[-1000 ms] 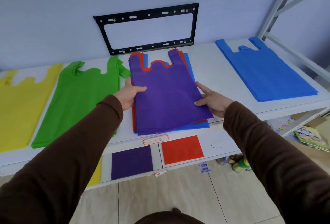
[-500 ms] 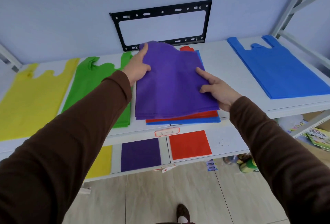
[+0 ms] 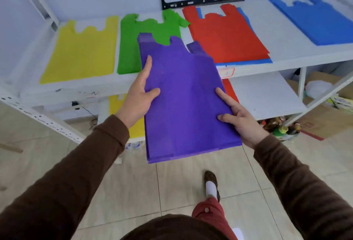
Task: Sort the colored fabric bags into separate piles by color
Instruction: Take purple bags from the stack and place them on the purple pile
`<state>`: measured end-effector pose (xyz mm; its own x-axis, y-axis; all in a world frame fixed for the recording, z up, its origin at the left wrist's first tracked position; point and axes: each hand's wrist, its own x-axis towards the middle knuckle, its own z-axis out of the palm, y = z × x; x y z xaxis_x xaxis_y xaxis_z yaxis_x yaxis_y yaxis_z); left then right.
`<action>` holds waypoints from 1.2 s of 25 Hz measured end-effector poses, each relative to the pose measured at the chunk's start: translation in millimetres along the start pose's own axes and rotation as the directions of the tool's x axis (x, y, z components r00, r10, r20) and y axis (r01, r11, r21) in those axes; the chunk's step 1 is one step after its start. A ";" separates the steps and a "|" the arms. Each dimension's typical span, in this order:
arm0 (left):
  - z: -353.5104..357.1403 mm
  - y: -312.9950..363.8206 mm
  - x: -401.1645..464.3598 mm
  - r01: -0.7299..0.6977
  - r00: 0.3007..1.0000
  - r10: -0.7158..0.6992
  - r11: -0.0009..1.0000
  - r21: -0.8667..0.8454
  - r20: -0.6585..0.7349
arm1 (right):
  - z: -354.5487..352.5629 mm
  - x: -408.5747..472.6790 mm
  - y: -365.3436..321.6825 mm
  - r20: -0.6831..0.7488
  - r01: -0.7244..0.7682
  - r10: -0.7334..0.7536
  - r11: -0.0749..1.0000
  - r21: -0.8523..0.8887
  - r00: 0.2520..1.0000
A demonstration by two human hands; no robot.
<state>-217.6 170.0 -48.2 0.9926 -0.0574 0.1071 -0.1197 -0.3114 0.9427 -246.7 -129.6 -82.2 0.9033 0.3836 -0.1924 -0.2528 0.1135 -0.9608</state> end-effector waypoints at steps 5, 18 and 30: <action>15.5 -98.3 -105.6 0.271 0.963 -0.271 0.961 -0.048 0.012 | 25.4 -41.9 100.6 -0.052 -0.247 0.243 0.965 -0.086 0.969; 70.9 -252.9 -6.0 0.493 0.870 -0.492 0.865 0.099 -0.029 | -32.4 86.5 177.9 -0.145 -0.317 0.283 0.870 -0.377 0.948; 38.4 -321.1 215.1 0.188 0.964 -0.195 0.981 -0.054 -0.179 | -93.6 308.7 197.4 -0.144 0.043 -0.089 0.955 -0.295 0.986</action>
<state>33.5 221.3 -340.0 0.9843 0.1748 -0.0237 0.0703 -0.2655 0.9615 14.7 -74.5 -349.9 0.9627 0.2356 -0.1331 -0.1005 -0.1455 -0.9842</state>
